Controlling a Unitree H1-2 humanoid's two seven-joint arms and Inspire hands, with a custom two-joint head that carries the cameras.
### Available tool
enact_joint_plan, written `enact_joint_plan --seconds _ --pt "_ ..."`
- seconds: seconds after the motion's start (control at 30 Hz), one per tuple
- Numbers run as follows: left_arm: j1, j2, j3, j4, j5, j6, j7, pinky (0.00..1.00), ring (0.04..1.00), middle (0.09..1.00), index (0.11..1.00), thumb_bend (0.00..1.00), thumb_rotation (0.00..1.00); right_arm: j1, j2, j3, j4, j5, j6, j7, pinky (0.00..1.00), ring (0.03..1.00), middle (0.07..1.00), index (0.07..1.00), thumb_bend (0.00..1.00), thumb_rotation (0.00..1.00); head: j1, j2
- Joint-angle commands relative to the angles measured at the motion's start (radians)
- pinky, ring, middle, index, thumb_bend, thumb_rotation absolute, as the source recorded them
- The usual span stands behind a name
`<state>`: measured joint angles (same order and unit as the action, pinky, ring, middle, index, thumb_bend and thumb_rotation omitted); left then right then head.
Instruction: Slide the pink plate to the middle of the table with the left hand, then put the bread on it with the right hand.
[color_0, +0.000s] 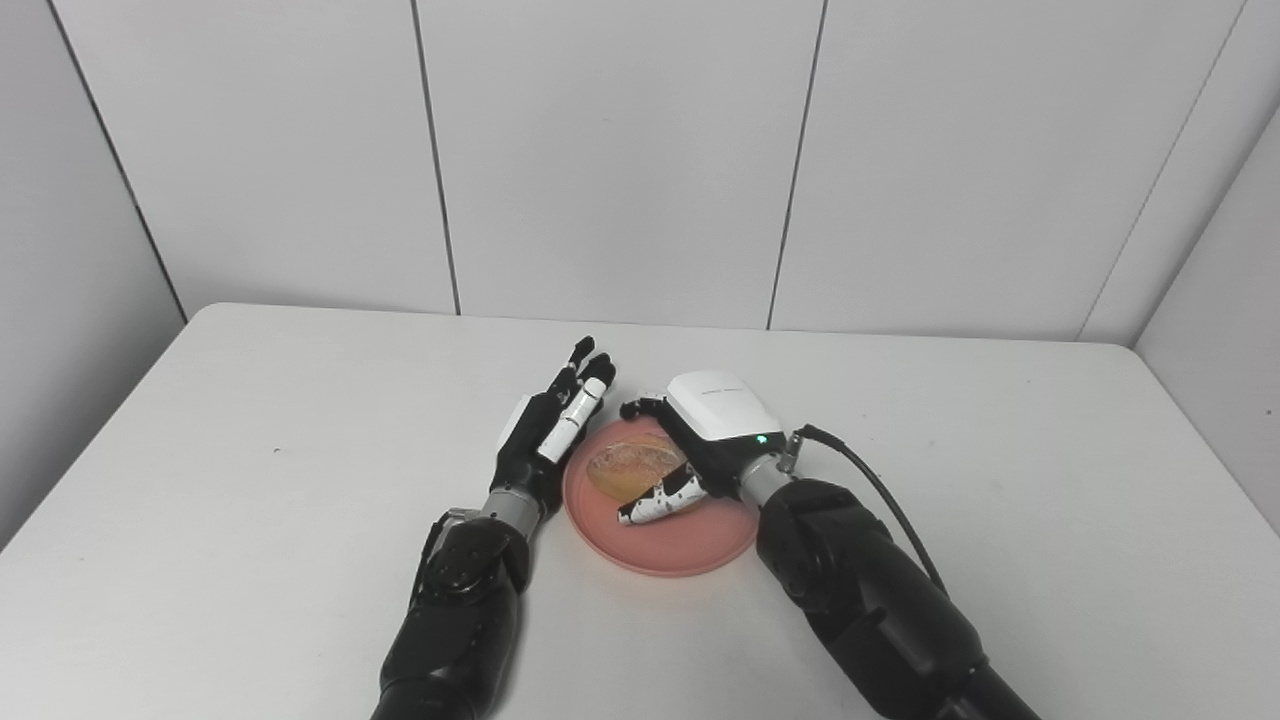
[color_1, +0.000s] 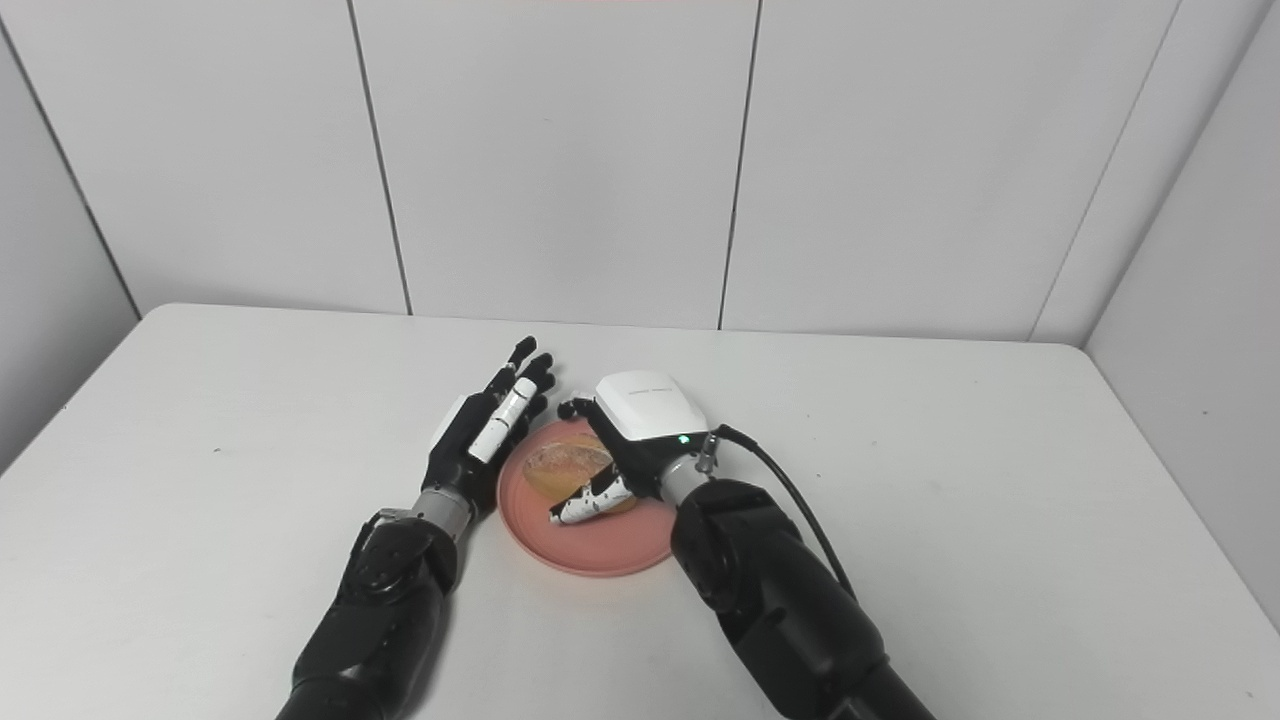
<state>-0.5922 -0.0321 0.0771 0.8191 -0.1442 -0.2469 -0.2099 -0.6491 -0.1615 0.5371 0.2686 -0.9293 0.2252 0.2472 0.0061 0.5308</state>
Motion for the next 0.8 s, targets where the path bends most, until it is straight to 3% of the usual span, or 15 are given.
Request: enact_joint_plan --seconds 0.0,0.37,0.47,0.6,0.77 --pt "0.075 -0.017 -0.001 0.065 -0.020 0.004 -0.017 1.00 0.968 0.949 0.990 0.70 0.66 -0.054 -0.010 -0.005 -0.031 -0.025 0.012 -0.003 0.98 0.931 0.915 0.815 1.00 0.49 0.000 0.001" --pt "0.085 -0.007 -0.013 0.048 -0.010 0.003 -0.015 0.96 0.933 0.943 0.976 0.71 0.68 -0.047 -0.008 -0.048 -0.039 -0.006 0.009 -0.003 0.88 0.922 0.917 0.810 1.00 0.45 -0.013 0.004" --pt "0.088 -0.005 -0.012 0.046 -0.012 -0.001 -0.014 0.96 0.935 0.946 0.976 0.71 0.68 -0.036 -0.003 -0.065 -0.040 0.010 -0.014 -0.041 0.85 0.908 0.907 0.802 1.00 0.45 -0.019 0.005" --pt "0.090 -0.007 -0.009 0.046 -0.010 -0.010 -0.002 0.94 0.926 0.926 0.967 0.74 0.70 -0.010 0.017 -0.110 -0.018 0.081 -0.085 -0.153 0.71 0.834 0.845 0.778 0.95 0.59 -0.020 0.006" --pt "0.095 -0.024 0.010 0.009 -0.018 0.002 0.038 0.95 0.939 0.925 0.971 0.78 0.80 0.030 0.040 -0.193 0.034 0.232 -0.257 -0.310 0.64 0.780 0.805 0.794 0.83 0.79 -0.018 0.007"
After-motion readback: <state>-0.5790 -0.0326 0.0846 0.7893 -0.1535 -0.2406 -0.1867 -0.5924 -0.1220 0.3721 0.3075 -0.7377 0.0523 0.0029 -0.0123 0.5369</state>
